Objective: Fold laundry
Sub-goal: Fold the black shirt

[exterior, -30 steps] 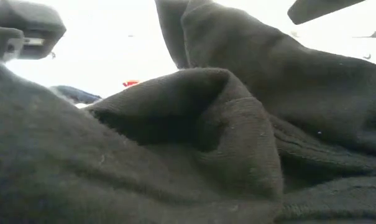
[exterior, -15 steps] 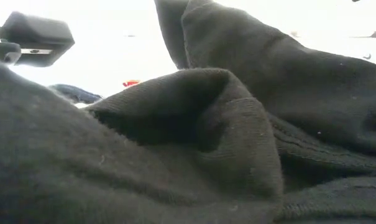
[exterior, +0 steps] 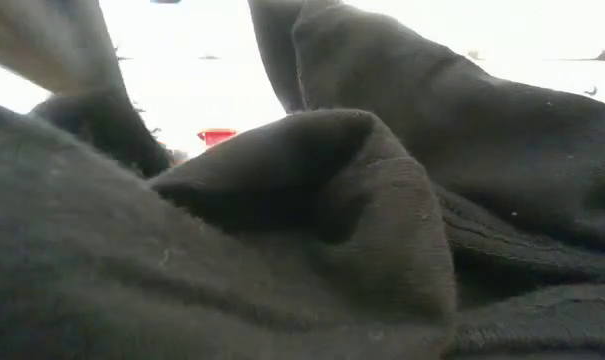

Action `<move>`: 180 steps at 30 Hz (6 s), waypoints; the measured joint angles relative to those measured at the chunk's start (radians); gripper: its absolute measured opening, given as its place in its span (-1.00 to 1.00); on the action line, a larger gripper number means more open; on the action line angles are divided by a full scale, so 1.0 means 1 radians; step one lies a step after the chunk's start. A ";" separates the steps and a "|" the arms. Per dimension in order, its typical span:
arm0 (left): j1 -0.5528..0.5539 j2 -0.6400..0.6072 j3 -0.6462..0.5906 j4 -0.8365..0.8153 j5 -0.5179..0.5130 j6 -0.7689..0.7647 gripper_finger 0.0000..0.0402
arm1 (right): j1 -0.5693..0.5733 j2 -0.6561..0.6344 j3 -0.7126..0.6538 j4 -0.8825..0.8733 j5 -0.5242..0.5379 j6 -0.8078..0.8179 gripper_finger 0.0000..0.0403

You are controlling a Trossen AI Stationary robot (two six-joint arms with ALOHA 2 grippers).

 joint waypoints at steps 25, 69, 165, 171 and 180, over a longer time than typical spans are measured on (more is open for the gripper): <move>-0.011 -0.012 0.011 -0.009 0.189 0.062 0.31 | 0.000 0.000 0.000 -0.055 -0.026 0.027 0.04; -0.046 0.127 0.007 0.050 0.124 0.124 -0.92 | -0.003 0.004 -0.039 -0.066 0.028 0.119 0.20; 0.038 -0.166 0.008 -0.044 0.001 -0.239 -1.00 | -0.034 -0.113 -0.057 -0.057 -0.220 0.050 -0.82; 0.086 -0.165 0.008 0.057 0.071 -0.095 -1.00 | -0.034 -0.125 -0.065 -0.050 -0.246 0.049 -0.88; 0.182 -0.172 0.002 0.081 0.106 -0.047 -1.00 | -0.023 -0.127 -0.095 -0.013 -0.242 0.072 -0.88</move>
